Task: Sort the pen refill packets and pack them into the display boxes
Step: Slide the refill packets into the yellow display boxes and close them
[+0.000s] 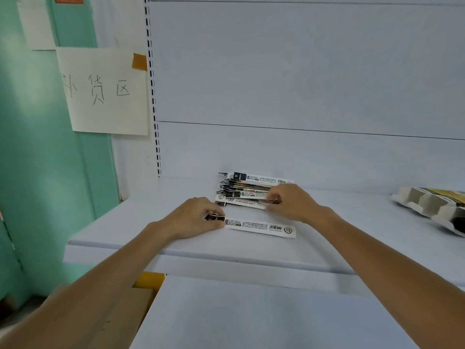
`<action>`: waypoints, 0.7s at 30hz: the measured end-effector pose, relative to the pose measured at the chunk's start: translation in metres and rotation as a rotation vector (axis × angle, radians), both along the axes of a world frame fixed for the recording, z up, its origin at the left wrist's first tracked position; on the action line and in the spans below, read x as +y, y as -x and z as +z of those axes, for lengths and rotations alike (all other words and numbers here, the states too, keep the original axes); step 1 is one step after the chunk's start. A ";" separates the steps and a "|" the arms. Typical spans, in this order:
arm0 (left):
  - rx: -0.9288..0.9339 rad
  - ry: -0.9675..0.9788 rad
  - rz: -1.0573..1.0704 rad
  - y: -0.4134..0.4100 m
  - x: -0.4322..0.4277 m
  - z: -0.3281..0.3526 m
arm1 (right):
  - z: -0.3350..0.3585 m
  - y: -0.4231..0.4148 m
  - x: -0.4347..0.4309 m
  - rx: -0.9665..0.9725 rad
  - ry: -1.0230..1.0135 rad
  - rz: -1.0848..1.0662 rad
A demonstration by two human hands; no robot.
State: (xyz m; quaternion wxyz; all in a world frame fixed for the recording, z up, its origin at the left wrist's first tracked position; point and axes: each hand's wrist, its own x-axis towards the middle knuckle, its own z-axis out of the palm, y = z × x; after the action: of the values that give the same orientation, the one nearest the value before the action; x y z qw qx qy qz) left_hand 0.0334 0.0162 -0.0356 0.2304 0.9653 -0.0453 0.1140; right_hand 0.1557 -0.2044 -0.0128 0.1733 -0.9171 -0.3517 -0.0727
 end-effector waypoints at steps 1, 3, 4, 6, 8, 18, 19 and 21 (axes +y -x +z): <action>-0.006 0.011 0.003 0.000 0.000 0.000 | -0.004 -0.002 -0.004 0.005 0.058 -0.024; -0.011 0.020 0.007 0.001 0.001 0.000 | -0.010 -0.004 -0.010 0.009 0.079 -0.043; -0.012 0.028 0.008 0.001 0.001 0.000 | -0.012 -0.003 -0.010 -0.024 0.078 -0.039; -0.009 0.057 0.013 -0.002 0.002 0.001 | -0.013 -0.002 -0.009 -0.072 0.094 -0.040; 0.012 0.085 0.013 -0.004 0.000 0.003 | -0.009 -0.001 -0.010 -0.034 0.035 -0.063; -0.052 0.184 0.055 -0.007 0.000 0.007 | 0.015 0.006 -0.012 0.110 -0.344 -0.080; -0.057 0.204 0.050 -0.006 0.001 0.005 | 0.018 0.009 -0.011 0.135 -0.426 -0.085; -0.069 0.218 0.057 -0.006 0.003 0.003 | 0.022 0.012 -0.007 0.191 -0.566 -0.101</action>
State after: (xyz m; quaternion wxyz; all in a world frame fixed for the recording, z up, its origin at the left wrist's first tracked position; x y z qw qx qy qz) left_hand 0.0390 0.0194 -0.0327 0.3288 0.9310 -0.0130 0.1578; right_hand 0.1442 -0.2118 0.0089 0.4506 -0.8512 -0.2537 -0.0897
